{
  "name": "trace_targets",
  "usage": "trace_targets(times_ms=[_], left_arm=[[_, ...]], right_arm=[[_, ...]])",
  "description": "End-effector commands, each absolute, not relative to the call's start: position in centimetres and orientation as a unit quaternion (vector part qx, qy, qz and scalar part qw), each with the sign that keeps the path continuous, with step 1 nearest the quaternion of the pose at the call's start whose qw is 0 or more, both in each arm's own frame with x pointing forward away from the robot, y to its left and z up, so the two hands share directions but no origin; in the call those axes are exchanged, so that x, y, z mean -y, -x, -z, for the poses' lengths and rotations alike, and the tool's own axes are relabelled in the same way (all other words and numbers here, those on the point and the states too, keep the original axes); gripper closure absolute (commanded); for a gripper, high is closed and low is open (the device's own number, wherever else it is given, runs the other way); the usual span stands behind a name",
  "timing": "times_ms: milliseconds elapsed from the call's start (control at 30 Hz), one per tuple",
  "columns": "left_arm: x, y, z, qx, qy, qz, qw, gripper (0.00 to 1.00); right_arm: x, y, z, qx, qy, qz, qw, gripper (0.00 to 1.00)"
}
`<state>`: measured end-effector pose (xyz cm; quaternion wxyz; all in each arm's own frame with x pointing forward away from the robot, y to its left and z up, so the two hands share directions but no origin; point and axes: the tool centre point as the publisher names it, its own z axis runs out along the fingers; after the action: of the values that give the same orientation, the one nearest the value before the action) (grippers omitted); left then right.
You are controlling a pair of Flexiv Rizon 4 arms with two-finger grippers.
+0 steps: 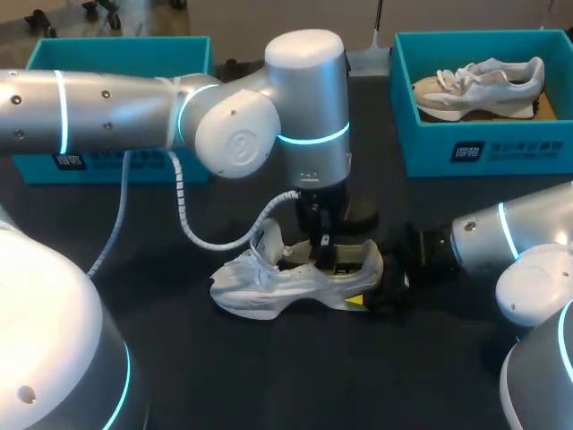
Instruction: Take the shoe out of the shoebox, open the shoe tongue, remove and reinsert the insole, then place the shoe into the shoebox
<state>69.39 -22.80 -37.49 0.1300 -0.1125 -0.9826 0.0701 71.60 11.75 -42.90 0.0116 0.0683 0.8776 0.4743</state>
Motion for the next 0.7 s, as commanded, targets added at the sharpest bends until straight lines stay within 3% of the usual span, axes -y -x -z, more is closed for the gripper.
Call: trace_targets(times_ms=[33, 167, 233, 267, 333, 400, 467, 700], left_arm=[[22.5, -68.7, 37.5, 0.982, 0.117, -0.071, 0.131, 1.0], [22.3, -68.7, 37.9, 0.981, 0.114, -0.07, 0.139, 1.0], [22.2, -68.9, 38.2, 0.981, 0.111, -0.068, 0.142, 0.7], [22.2, -68.9, 38.3, 0.981, 0.111, -0.065, 0.144, 0.69], [22.3, -69.0, 38.6, 0.982, 0.11, -0.063, 0.142, 0.91], [22.3, -69.1, 38.9, 0.982, 0.111, -0.061, 0.141, 0.82], [22.3, -69.1, 39.2, 0.982, 0.117, -0.059, 0.14, 0.6], [22.2, -69.2, 40.3, 0.981, 0.126, -0.056, 0.14, 0.51]], right_arm=[[-12.0, -71.7, 43.2, -0.878, -0.069, -0.473, 0.012, 1.0], [-12.0, -71.7, 43.2, -0.878, -0.069, -0.473, 0.012, 1.0], [-12.0, -71.7, 43.2, -0.878, -0.069, -0.473, 0.012, 1.0], [-12.0, -71.7, 43.2, -0.878, -0.069, -0.473, 0.012, 1.0], [-12.0, -71.7, 43.2, -0.878, -0.069, -0.473, 0.012, 1.0], [-12.0, -71.7, 43.2, -0.878, -0.069, -0.473, 0.012, 1.0], [-12.0, -71.7, 43.2, -0.878, -0.069, -0.473, 0.012, 1.0], [-12.0, -71.7, 43.2, -0.878, -0.069, -0.473, 0.012, 1.0]])
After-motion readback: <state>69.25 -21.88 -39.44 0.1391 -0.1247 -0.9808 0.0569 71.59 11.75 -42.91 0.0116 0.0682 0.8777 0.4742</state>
